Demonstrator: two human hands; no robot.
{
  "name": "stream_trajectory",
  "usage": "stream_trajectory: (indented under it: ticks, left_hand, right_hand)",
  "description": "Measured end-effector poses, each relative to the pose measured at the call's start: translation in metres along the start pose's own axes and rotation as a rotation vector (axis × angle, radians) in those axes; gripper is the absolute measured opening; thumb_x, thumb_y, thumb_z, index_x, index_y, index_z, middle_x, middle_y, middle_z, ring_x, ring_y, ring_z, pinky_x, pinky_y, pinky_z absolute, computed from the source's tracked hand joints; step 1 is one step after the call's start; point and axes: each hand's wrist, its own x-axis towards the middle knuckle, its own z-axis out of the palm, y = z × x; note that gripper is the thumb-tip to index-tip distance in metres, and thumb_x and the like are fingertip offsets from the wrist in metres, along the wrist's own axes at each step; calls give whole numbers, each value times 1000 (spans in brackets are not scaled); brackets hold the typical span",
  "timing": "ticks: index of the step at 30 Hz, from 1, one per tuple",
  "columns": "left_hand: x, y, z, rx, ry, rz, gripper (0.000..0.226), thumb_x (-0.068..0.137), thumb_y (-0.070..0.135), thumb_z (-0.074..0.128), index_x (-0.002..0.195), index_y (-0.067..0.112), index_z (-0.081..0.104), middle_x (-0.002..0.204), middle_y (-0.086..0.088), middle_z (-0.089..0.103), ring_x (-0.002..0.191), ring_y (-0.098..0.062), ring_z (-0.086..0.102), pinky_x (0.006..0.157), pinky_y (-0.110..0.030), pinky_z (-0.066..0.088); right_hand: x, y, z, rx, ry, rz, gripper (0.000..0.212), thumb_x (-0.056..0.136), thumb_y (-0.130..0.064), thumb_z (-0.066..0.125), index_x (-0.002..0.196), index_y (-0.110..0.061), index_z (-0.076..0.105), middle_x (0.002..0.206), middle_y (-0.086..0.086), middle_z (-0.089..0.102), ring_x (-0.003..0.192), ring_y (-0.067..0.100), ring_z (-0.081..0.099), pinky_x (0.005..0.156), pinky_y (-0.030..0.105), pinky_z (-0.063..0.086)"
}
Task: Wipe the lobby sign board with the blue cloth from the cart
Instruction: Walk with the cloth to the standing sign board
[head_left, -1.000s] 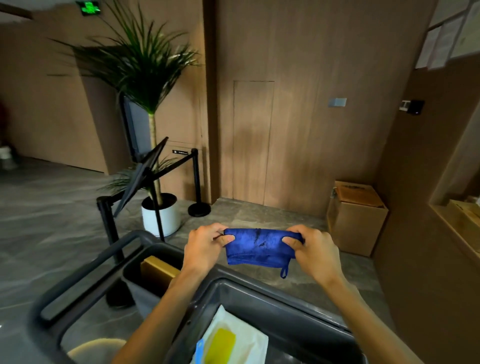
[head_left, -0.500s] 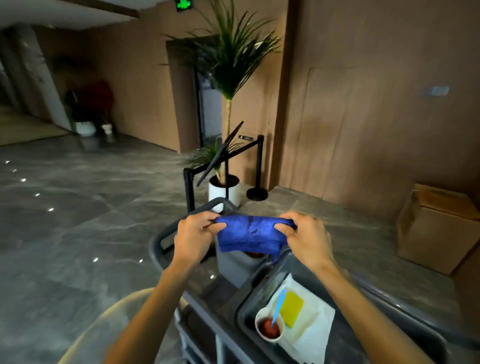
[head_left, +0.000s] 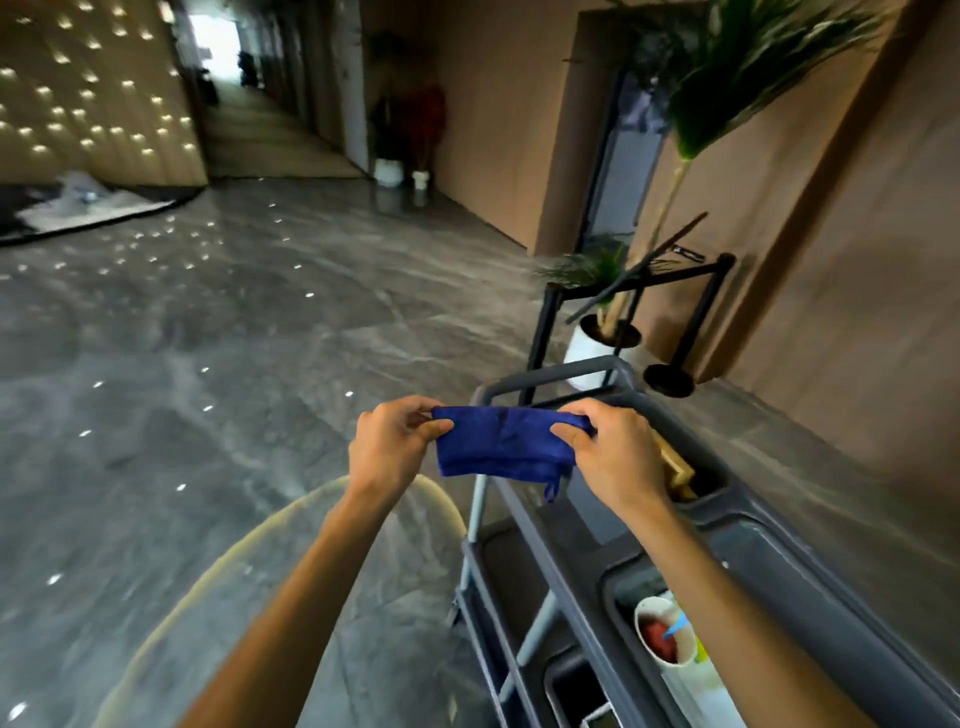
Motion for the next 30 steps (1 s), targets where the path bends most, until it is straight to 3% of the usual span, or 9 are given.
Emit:
stream_trajectory:
  ticks: [3, 10, 14, 19, 26, 30]
  left_hand:
    - [-5, -19, -22, 6, 68, -91, 10, 83, 22, 80, 91, 27, 78, 87, 2, 79, 94, -21, 74, 91, -48, 55]
    - [-30, -53, -57, 67, 237, -244, 14, 84, 21, 78, 86, 34, 75, 81, 7, 78, 87, -18, 74, 87, -49, 56]
    - [-42, -64, -66, 82, 340, -324, 8, 85, 22, 77, 91, 27, 77, 84, 5, 79, 89, -19, 74, 90, -48, 56]
    - [-68, -73, -76, 127, 478, -423, 9, 84, 24, 76, 92, 27, 78, 80, 8, 78, 85, -17, 73, 89, -46, 56]
    - [-127, -86, -90, 181, 696, -559, 25, 84, 19, 78, 76, 42, 70, 73, 14, 75, 79, -15, 74, 85, -43, 58]
    - [-170, -90, -103, 206, 818, -633, 16, 85, 18, 77, 84, 33, 74, 78, 9, 78, 77, -10, 73, 81, -37, 58]
  right_hand:
    - [9, -15, 25, 43, -48, -71, 19, 88, -32, 72, 104, -23, 74, 97, 2, 77, 90, 26, 70, 78, 35, 53]
    - [26, -41, 85, 179, -227, -190, 14, 88, -32, 73, 101, -25, 74, 89, 0, 76, 81, 24, 68, 70, 35, 54]
    - [38, -50, 111, 248, -330, -266, 12, 90, -30, 71, 101, -26, 73, 79, -8, 70, 76, 19, 67, 65, 33, 54]
    - [43, -65, 145, 304, -461, -366, 10, 90, -29, 70, 100, -28, 72, 81, -10, 71, 72, 14, 63, 62, 29, 49]
    - [20, -102, 186, 380, -637, -501, 9, 87, -26, 71, 95, -30, 73, 71, -15, 66, 70, 15, 60, 62, 27, 45]
    - [-5, -132, 203, 410, -741, -588, 10, 88, -26, 70, 96, -30, 73, 82, -9, 73, 76, 19, 63, 69, 33, 51]
